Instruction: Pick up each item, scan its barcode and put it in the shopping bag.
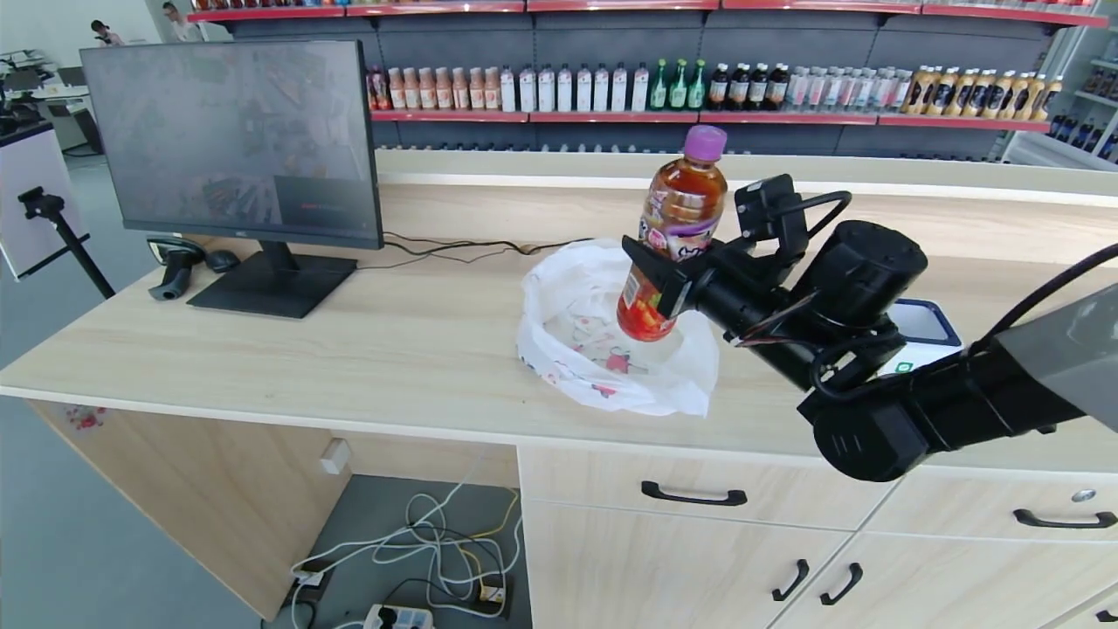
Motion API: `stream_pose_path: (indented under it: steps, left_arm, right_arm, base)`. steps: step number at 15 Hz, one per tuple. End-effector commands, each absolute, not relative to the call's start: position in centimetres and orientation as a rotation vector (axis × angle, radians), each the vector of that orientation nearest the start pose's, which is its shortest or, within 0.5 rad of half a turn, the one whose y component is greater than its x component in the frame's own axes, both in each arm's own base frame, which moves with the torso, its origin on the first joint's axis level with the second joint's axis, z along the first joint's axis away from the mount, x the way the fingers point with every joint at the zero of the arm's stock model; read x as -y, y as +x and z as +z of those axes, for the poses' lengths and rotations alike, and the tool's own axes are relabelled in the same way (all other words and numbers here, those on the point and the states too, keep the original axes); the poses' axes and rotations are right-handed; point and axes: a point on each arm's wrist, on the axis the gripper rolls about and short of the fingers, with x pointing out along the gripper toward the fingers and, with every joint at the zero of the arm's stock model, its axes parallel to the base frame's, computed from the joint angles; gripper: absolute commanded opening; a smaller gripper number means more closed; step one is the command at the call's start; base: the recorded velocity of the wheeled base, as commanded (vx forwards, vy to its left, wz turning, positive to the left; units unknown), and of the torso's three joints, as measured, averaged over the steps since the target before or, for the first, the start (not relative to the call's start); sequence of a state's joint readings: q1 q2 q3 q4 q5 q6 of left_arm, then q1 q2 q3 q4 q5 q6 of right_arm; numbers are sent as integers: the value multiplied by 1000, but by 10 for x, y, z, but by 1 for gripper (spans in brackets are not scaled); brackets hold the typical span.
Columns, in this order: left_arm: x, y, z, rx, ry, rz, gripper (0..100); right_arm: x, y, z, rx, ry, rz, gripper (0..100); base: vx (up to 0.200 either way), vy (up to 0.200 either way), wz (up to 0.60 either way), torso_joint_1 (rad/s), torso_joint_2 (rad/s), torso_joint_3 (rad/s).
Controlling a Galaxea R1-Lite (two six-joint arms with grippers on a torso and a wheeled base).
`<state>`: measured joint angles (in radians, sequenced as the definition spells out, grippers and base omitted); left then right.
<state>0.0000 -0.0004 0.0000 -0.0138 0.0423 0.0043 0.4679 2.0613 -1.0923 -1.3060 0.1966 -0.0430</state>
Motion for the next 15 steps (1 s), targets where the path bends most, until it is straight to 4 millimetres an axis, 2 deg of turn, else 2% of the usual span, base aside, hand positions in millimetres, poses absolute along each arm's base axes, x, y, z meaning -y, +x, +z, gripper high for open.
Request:
stream_pose_path:
  steps: [1, 4, 7, 9, 15]
  left_arm:
    - [-1, -23, 77, 14, 3, 43, 100]
    - [-1, -23, 77, 14, 3, 43, 100]
    - [-1, -23, 77, 14, 3, 43, 100]
    - [-1, -23, 77, 14, 3, 43, 100]
    - [-1, -23, 77, 14, 4, 43, 100]
  right_arm:
    - [-184, 370, 178, 315, 0, 638, 0]
    - [-186, 387, 167, 317, 30, 633, 0]
    - [-201, 410, 152, 338, 44, 715, 0]
    - [-206, 422, 153, 360, 61, 714, 0]
    - [-209, 429, 146, 335, 98, 723, 0]
  base:
    - [0, 0, 0, 0, 0, 0]
    - [0, 0, 0, 0, 0, 0]
    - [0, 0, 0, 0, 0, 0]
    - [0, 0, 0, 0, 0, 0]
    - [0, 0, 0, 0, 0, 0]
